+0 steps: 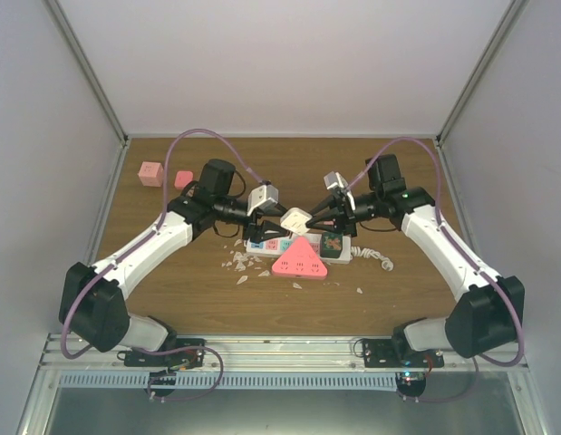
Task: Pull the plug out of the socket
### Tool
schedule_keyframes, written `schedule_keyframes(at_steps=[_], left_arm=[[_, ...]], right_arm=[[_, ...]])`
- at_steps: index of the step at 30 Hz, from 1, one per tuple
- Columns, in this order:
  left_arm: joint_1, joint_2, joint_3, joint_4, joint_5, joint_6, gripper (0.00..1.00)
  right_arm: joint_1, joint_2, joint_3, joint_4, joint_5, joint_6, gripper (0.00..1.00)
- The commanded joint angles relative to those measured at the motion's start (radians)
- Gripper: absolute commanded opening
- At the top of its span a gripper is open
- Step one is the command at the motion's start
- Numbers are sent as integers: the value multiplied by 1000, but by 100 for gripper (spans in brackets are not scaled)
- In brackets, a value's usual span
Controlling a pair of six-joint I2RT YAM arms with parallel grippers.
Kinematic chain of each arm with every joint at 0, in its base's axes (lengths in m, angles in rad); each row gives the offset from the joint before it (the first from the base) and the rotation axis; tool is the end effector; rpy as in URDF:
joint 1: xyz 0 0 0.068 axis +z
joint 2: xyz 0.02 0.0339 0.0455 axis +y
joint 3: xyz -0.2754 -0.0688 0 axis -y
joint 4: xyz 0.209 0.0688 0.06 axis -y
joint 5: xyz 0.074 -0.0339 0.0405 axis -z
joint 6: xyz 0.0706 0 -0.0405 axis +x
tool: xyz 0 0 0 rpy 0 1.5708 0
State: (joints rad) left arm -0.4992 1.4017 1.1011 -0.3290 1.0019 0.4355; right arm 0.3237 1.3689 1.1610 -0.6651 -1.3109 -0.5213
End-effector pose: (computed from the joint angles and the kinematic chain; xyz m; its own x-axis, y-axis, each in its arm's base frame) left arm 0.2188 -0.1870 0.3144 -0.1077 0.3176 -0.9421 0.9940 0.0143 -0.1088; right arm 0.2067 0.1413 0.3283 -0.2961 -0.2343 -0.9260 -0.9432 -0.0814 0.3222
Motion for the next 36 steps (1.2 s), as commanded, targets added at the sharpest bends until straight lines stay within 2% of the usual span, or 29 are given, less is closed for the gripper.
schedule_keyframes(at_steps=[1,8,20,27,36], left_arm=[[-10,-2,54,72,19,-70,58],[-27,10,89,78,-27,-110,56],[-39,25,120,97,-79,-161,65],[-59,34,134,44,-37,-97,74],[-64,28,136,54,-95,-101,72]], right_arm=[[-7,-32,-37,57,21,38,1],[-7,-34,-56,98,49,77,1],[-8,-13,-67,153,96,135,0],[-9,0,-55,146,95,140,0],[-8,11,-41,127,82,120,1]])
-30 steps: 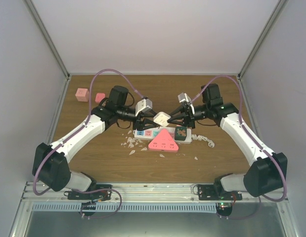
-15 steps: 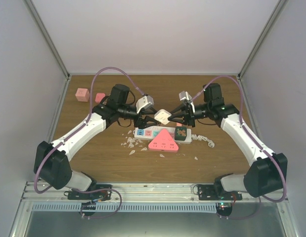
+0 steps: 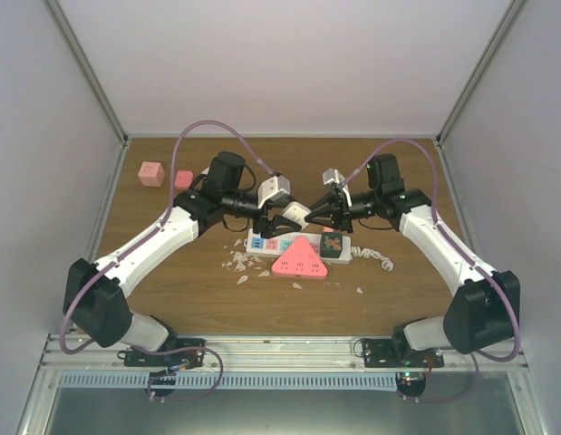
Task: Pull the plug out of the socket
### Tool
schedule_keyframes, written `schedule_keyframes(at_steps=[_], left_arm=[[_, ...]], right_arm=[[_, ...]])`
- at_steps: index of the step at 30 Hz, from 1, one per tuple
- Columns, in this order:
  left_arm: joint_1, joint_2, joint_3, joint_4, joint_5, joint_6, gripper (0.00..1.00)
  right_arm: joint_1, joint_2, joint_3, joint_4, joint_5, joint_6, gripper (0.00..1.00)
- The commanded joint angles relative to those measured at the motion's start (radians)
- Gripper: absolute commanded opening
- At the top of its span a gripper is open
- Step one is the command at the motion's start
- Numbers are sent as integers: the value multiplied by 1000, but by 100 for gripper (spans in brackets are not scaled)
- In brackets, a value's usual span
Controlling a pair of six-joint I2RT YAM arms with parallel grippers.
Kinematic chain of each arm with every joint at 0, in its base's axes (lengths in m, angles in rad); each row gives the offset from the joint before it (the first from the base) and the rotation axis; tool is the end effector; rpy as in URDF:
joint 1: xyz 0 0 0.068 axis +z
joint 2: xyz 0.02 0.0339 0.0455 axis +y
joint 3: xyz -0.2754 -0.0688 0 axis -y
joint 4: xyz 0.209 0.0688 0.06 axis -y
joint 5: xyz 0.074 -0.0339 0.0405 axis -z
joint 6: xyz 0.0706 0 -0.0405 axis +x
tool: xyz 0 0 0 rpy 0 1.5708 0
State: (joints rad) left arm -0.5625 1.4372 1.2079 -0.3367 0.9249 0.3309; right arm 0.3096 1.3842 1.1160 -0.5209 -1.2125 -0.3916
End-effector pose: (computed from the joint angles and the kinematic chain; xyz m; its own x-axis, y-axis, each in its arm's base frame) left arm 0.2227 -0.2070 0.3349 -0.1395 0.3191 -0.9374 0.9902 0.0487 -0.1308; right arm 0.2236 0.1409 0.3165 -0.3442 -0.2506 -0.9048 -0.9376 0.0404 0.3455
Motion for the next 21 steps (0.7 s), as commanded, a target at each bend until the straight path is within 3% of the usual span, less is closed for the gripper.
schedule_keyframes(at_steps=[1,5,11,17,21], left_arm=[[0,-4,30,64,-37,3,70],[4,-1,45,16,19,75,68],[15,-5,73,-168,167,314,76],[13,5,59,-154,72,363,76],[12,16,53,-90,-5,294,74]], right_arm=[[6,-5,5,-22,-23,-15,1],[6,-4,10,-47,-38,-34,1],[6,8,14,-72,-62,-60,1],[7,22,33,-129,-114,-106,0],[16,18,32,-140,-116,-122,1]])
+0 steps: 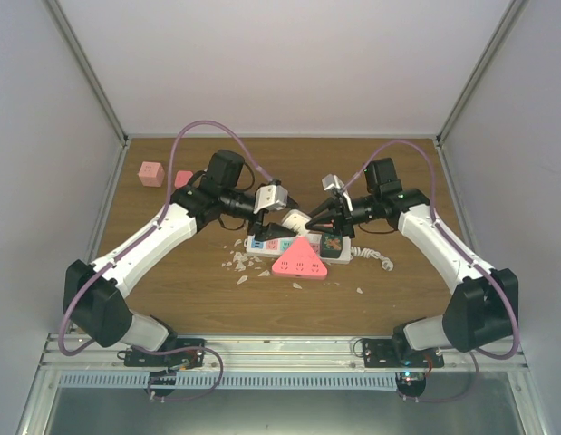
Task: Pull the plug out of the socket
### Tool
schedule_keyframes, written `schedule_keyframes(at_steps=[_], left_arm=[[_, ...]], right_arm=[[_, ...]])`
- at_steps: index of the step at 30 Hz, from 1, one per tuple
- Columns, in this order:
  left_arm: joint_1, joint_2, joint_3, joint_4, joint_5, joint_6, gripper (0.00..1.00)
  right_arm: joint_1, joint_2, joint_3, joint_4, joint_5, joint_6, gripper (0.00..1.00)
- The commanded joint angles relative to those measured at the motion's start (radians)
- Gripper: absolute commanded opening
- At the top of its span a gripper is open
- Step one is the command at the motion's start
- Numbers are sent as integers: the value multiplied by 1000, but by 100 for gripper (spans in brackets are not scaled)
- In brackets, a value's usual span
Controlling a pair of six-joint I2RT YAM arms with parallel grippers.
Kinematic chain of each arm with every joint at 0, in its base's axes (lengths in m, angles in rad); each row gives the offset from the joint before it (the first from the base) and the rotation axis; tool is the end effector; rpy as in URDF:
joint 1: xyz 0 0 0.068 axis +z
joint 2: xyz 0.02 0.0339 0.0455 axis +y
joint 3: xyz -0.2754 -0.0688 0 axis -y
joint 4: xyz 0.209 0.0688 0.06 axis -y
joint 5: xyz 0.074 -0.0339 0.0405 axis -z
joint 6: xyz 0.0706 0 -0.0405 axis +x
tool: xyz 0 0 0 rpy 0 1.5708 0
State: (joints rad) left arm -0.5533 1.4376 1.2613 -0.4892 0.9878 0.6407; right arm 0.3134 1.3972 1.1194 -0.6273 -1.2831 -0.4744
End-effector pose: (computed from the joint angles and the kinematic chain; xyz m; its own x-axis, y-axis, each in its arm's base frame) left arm 0.2145 -0.2017 0.3392 0.0858 0.3338 -0.9387 0.9938 -0.0951 0.0570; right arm 0.2150 0.1408 0.3112 -0.3682 -0.2556 -0.8939 -0.9207 -0.0331 0.3888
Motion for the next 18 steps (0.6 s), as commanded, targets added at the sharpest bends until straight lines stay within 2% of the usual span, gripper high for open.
schedule_keyframes(at_steps=[1,5,8,11,16,18], left_arm=[[1,22,6,66,-77,-23,73],[-3,35,20,68,-90,-26,67],[-4,38,23,98,-120,-60,51],[-4,51,37,133,-165,-134,41],[1,73,70,123,-181,-185,37],[22,74,92,68,-99,-140,38]], right_arm=[[13,5,27,-33,-44,-39,1],[17,5,28,-37,-47,-40,0],[24,5,30,-42,-50,-46,1],[32,6,31,-50,-48,-56,1],[36,15,43,-59,-43,-56,1],[35,22,51,-59,-33,-52,1]])
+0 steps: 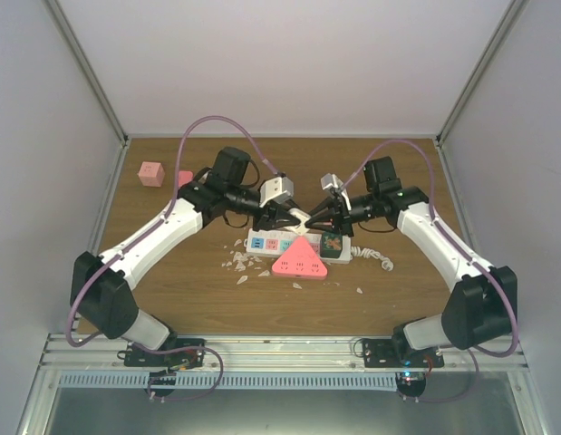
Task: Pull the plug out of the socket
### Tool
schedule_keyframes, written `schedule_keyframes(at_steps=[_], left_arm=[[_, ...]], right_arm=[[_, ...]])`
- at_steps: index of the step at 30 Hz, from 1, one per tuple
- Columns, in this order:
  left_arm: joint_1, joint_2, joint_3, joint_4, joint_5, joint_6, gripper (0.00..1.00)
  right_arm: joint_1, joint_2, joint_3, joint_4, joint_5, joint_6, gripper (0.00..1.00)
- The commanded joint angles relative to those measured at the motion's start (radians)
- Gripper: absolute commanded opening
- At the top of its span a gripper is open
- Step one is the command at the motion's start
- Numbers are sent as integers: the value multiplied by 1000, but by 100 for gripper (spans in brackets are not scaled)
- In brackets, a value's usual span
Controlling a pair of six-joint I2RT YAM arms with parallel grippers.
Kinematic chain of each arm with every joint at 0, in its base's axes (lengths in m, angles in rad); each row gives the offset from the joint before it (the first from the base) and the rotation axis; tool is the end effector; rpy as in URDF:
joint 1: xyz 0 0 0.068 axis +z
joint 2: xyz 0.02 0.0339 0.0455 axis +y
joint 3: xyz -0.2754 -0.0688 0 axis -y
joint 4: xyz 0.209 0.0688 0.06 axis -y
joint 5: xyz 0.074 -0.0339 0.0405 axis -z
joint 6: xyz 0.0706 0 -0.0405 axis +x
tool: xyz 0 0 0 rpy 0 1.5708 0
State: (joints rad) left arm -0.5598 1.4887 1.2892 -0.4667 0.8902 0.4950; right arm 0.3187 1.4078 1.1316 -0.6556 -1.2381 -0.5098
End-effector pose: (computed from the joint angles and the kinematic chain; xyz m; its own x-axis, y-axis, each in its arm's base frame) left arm 0.2312 -0.2097 0.3322 -0.0561 0.3879 -0.9200 0.9984 0.0278 -0.0492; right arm 0.2171 0.1419 0.3081 -0.3542 -0.2847 -0.8908 -0.9285 -0.0062 0.3712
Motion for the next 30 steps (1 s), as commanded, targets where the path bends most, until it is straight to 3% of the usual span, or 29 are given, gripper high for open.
schedule_keyframes(at_steps=[1,3,7,16,23,27,30], left_arm=[[46,23,78,9,57,28,38],[70,28,112,-108,163,105,36],[74,43,141,-226,199,180,32],[50,58,99,-198,165,137,30],[55,57,92,-199,169,131,1],[100,42,68,-198,168,135,0],[173,29,45,-191,147,140,0]], right_arm=[[30,14,40,-30,-64,-15,1],[28,14,37,-13,-42,-6,1],[26,3,27,34,-21,31,1],[26,1,31,79,4,49,1],[27,2,29,99,36,54,2],[24,-3,25,119,75,57,25],[12,-9,23,134,108,58,51]])
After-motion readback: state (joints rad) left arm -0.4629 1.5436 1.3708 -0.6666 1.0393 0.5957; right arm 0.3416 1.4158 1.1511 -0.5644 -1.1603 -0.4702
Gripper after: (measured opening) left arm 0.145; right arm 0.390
